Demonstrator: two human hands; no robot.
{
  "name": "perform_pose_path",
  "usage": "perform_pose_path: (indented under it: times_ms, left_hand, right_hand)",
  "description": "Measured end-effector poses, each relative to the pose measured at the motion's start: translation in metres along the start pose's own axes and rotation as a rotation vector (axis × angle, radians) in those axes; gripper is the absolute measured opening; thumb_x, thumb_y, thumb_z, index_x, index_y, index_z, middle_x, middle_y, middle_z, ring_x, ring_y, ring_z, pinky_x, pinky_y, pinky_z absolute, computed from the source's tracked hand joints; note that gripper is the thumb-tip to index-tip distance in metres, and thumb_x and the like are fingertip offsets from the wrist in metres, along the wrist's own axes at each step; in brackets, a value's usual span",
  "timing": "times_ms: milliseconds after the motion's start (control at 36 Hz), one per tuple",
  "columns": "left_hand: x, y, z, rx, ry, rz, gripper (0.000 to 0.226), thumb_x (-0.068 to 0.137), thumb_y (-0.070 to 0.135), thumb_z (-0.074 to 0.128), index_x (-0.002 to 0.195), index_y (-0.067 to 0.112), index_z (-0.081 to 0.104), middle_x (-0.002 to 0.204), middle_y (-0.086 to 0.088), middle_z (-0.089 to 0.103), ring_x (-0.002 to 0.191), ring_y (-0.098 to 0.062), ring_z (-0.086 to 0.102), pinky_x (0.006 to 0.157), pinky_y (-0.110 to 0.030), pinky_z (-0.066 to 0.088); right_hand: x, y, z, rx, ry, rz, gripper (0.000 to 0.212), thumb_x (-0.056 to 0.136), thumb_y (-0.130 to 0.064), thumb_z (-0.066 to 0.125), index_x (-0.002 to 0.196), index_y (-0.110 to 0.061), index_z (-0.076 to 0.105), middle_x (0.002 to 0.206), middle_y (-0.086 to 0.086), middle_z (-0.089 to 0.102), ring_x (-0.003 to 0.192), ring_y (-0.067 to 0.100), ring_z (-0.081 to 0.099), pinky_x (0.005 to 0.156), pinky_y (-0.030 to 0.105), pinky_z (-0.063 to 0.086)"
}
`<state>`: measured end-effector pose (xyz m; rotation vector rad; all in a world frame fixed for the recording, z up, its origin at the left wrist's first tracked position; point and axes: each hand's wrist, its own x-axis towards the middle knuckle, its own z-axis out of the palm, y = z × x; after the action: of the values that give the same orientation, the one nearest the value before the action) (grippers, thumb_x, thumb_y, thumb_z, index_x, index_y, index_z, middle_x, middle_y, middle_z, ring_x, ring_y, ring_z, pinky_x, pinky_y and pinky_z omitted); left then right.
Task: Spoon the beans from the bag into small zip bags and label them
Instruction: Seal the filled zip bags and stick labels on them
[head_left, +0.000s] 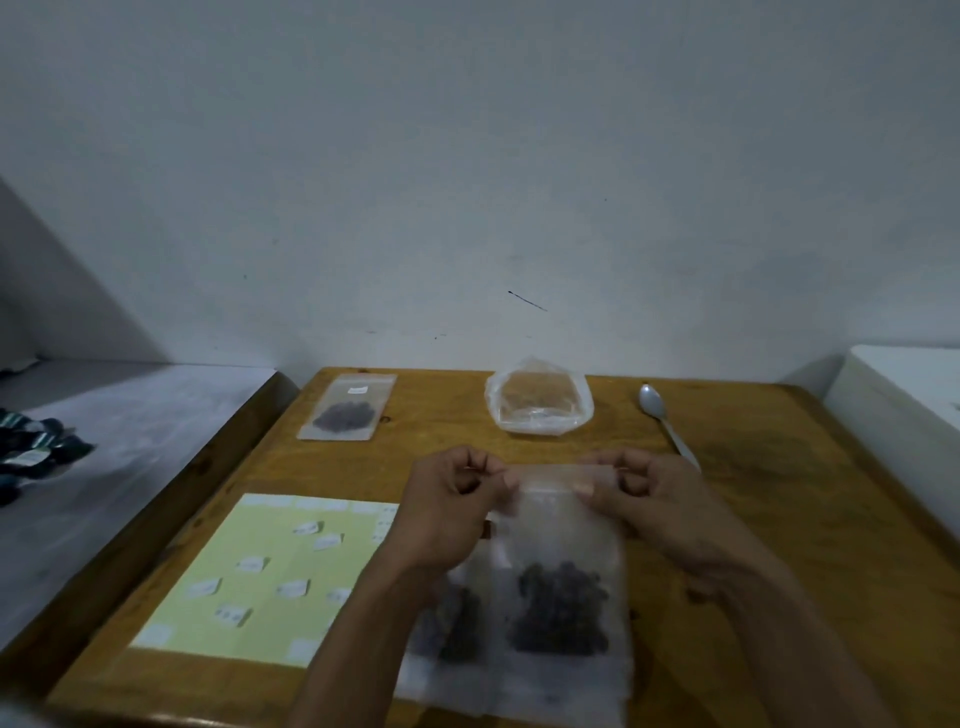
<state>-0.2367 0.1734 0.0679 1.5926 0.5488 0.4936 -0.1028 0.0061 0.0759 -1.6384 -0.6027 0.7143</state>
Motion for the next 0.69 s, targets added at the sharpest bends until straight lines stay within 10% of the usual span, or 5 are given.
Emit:
perform_pose_path:
  times_ms: [306, 694]
  left_hand:
    - [-0.023, 0.028, -0.020, -0.366, -0.004, -0.043, 0.032, 0.079, 0.028, 0.067, 0.099, 0.005, 0.075, 0.095, -0.014, 0.077, 0.084, -0.023, 0.073, 0.068, -0.035, 0.060]
    - [-0.059, 0.015, -0.139, -0.369, 0.557, -0.002, 0.026, 0.093, 0.028, 0.059, 0.101, 0.007, 0.073, 0.096, -0.012, 0.077, 0.094, -0.025, 0.074, 0.073, -0.045, 0.058]
  right_hand:
    - [0.010, -0.034, 0.036, 0.354, -0.012, -0.090, 0.021, 0.072, -0.017, 0.076, 0.087, -0.002, 0.075, 0.087, 0.018, 0.076, 0.073, 0.022, 0.072, 0.066, 0.031, 0.061]
    - [0.046, -0.059, 0.183, 0.219, -0.215, -0.088, 0.028, 0.093, -0.027, 0.069, 0.083, -0.001, 0.074, 0.076, 0.010, 0.073, 0.066, 0.018, 0.067, 0.061, 0.030, 0.056]
